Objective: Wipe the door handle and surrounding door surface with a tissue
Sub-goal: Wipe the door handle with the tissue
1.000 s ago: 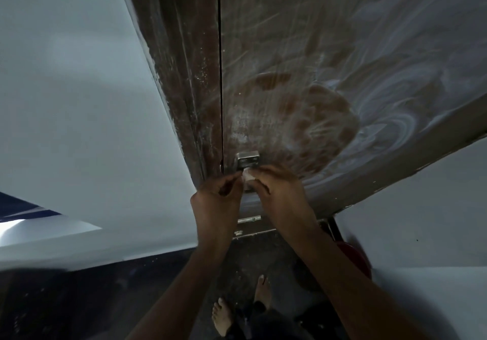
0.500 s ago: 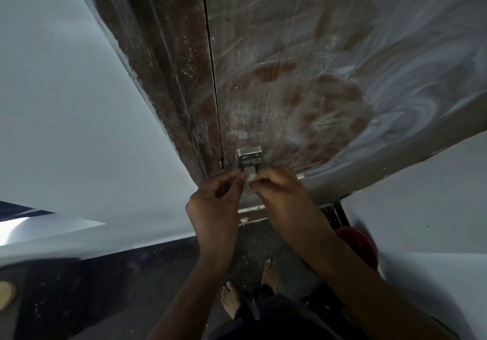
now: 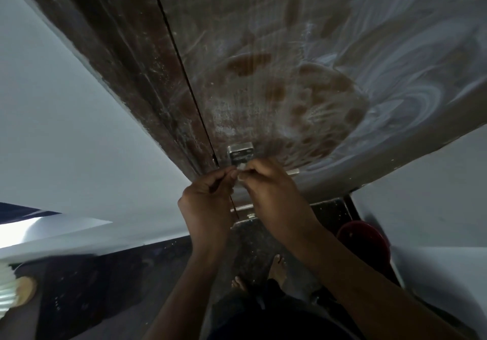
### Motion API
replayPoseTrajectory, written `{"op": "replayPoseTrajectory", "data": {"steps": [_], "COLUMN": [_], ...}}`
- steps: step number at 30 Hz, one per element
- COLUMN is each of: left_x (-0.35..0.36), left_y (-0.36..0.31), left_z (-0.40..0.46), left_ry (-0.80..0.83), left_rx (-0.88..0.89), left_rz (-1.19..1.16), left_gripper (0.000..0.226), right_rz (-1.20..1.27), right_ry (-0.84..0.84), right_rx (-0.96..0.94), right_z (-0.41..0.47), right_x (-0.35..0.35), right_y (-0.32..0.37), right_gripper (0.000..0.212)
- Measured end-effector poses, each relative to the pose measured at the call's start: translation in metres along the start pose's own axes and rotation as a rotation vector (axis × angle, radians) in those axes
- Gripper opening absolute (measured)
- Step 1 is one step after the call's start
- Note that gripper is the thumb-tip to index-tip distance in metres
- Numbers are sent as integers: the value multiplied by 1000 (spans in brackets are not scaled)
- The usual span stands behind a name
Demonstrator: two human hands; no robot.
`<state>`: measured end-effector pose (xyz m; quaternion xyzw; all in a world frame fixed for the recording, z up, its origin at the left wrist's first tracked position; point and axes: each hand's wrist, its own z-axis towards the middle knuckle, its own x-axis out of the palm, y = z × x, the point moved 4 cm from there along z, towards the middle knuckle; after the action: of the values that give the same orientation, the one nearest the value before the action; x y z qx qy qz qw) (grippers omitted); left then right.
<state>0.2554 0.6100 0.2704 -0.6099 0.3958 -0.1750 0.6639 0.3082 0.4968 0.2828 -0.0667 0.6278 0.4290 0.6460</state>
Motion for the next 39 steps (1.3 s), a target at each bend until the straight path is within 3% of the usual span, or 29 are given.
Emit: {"op": "replayPoseTrajectory", "data": {"steps": [11, 15, 19, 24, 28, 33, 37, 39], "left_x": [-8, -7, -5, -2, -2, -3, -4, -4], "left_y": [8, 4, 3, 2, 0, 0, 3, 4], "left_z": [13, 14, 13, 10, 12, 15, 16, 16], "left_ry": [134, 171, 220, 237, 259, 279, 271, 275], "left_rx": [-54, -19, -11, 101, 187, 215, 237, 220], "left_rz": [29, 30, -1, 24, 38, 39, 60, 44], "left_gripper": [13, 20, 24, 18, 23, 19, 18, 18], "right_rz": [60, 51, 118, -34, -9, -15, -4, 15], "right_ry": [-46, -206, -139, -351, -221, -496, -327, -408], "right_rx": [136, 222, 201, 364, 287, 456, 344, 403], "right_z": [-14, -5, -17, -27, -31, -40, -35, -39], "right_x": [-4, -5, 5, -20, 2, -22, -4, -11], "right_y": [8, 2, 12, -12, 14, -18, 1, -9], "right_gripper": [25, 15, 19, 14, 20, 14, 17, 13]}}
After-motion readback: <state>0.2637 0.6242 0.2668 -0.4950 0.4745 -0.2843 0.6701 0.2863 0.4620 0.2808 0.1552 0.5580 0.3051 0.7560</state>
